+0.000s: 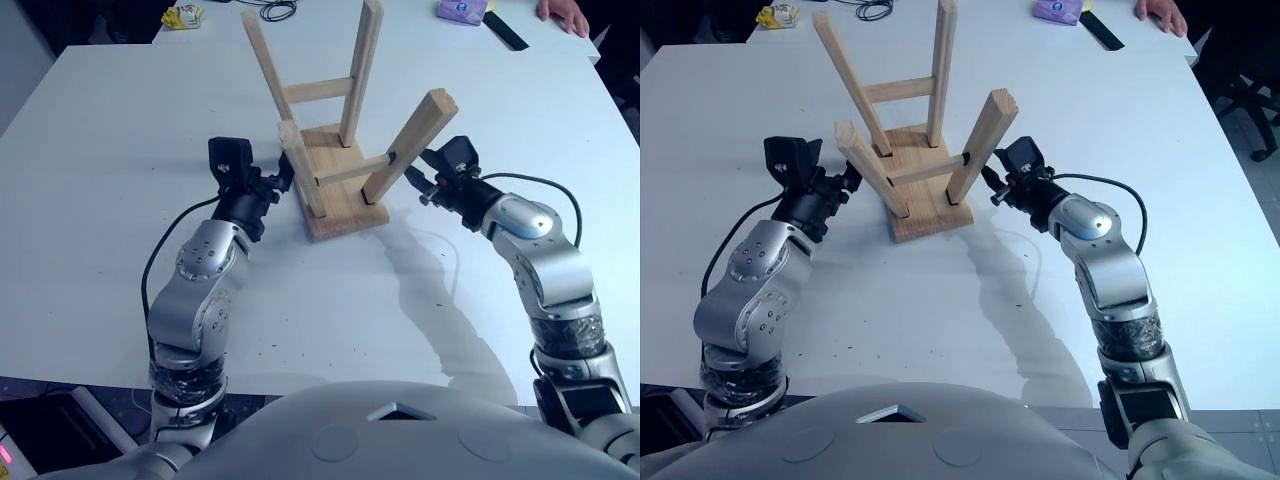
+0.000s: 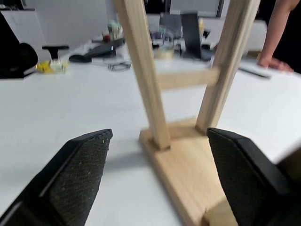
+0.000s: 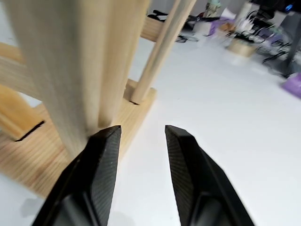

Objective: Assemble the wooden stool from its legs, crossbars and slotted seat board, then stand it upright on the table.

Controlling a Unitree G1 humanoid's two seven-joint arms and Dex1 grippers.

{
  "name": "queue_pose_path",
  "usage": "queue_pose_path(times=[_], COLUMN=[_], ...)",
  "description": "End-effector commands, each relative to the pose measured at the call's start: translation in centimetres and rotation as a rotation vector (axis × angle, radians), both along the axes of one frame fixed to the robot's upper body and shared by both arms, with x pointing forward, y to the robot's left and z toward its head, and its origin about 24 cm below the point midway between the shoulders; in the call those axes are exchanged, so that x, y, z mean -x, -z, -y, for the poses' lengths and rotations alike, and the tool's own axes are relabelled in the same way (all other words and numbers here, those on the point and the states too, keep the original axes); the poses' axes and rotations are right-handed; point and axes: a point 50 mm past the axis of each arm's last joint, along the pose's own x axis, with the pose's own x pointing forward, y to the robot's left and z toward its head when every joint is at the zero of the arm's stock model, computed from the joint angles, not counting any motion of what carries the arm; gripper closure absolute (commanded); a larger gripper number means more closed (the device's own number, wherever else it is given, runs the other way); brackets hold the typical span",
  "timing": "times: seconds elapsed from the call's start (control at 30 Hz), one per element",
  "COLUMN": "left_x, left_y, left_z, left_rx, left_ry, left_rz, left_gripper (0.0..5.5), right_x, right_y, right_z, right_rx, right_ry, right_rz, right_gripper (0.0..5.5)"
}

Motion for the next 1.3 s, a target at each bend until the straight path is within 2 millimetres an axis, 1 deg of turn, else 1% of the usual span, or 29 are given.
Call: queue_pose_path(times=[0.03, 0.1, 0.17, 0.27, 0.33, 0.4, 0.47, 0.5, 0.53, 0.57, 0.6, 0.63, 0.7, 0.8, 0.87, 0.93, 1.03, 1.1, 1.2, 1.23, 1.3], left_x=[0.3, 0.3, 0.7, 1.4, 2.0, 2.4, 2.5, 2.5, 2.6, 2.9, 3.3, 3.6, 3.7, 3.2, 2.8, 2.5, 2.0, 2.0, 2.1, 2.2, 2.3], left_y=[0.4, 0.2, -0.4, -2.3, -3.3, -3.7, -3.5, -3.2, -2.9, -2.8, -2.5, -2.3, -1.9, -1.8, -1.7, -1.7, -2.8, -3.3, -4.9, -5.4, -7.1], left_z=[-0.7, -2.6, -3.8, -4.4, -4.5, -4.3, -3.3, -2.2, -0.7, 1.0, 2.3, 2.8, 2.9, 2.9, 2.5, 1.5, -1.8, -3.2, -4.1, -4.2, -3.8], left_rx=[0.001, -0.031, -0.040, 0.000, 0.040, 0.076, 0.102, 0.137, 0.154, 0.143, 0.146, 0.151, 0.149, 0.121, 0.100, 0.083, 0.145, 0.199, 0.203, 0.194, 0.149], left_ry=[0.045, -0.050, -0.101, -0.212, -0.295, -0.355, -0.344, -0.280, -0.179, -0.056, 0.027, 0.054, 0.061, 0.075, 0.030, -0.050, -0.304, -0.390, -0.427, -0.428, -0.368], left_rz=[-0.025, -0.003, 0.030, 0.142, 0.195, 0.218, 0.198, 0.168, 0.131, 0.105, 0.078, 0.052, 0.024, 0.022, 0.031, 0.051, 0.154, 0.199, 0.302, 0.329, 0.415], left_gripper=[1.75, 1.75, 1.75, 1.75, 1.75, 1.75, 1.75, 1.75, 1.75, 1.75, 1.75, 1.75, 1.75, 1.75, 1.75, 1.75, 1.75, 1.75, 1.75, 1.93, 2.20], right_x=[1.1, 0.6, 0.1, -1.1, -1.4, -0.9, -0.2, 0.2, 0.7, 1.4, 2.2, 2.8, 3.3, 2.8, 2.3, 1.7, 0.2, -0.3, -0.7, -0.8, -0.7], right_y=[-1.5, -1.7, -2.2, -4.0, -5.0, -5.3, -5.2, -5.0, -4.8, -4.7, -4.7, -4.8, -4.9, -4.9, -4.8, -4.7, -5.6, -6.2, -7.6, -8.1, -9.5], right_z=[-2.1, -0.9, 0.5, 2.8, 3.5, 3.0, 1.5, 0.6, -0.4, -1.6, -2.8, -3.6, -4.5, -4.6, -4.1, -3.3, -0.7, 0.5, 1.4, 1.7, 2.1], right_rx=[-0.096, -0.075, -0.051, -0.074, -0.094, -0.115, -0.157, -0.169, -0.179, -0.197, -0.212, -0.222, -0.232, -0.226, -0.209, -0.193, -0.204, -0.214, -0.261, -0.277, -0.315], right_ry=[-0.134, -0.068, 0.021, 0.257, 0.367, 0.380, 0.337, 0.290, 0.233, 0.155, 0.071, 0.008, -0.051, -0.030, 0.013, 0.075, 0.262, 0.335, 0.385, 0.394, 0.381], right_rz=[0.033, 0.049, 0.081, 0.185, 0.230, 0.229, 0.186, 0.158, 0.130, 0.101, 0.078, 0.056, 0.037, 0.031, 0.033, 0.058, 0.158, 0.199, 0.270, 0.292, 0.340], right_gripper=[3.76, 3.76, 3.76, 3.76, 3.76, 3.76, 3.76, 3.76, 3.76, 3.76, 3.76, 3.76, 3.76, 3.76, 3.76, 3.76, 3.76, 3.76, 3.76, 3.76, 4.05])
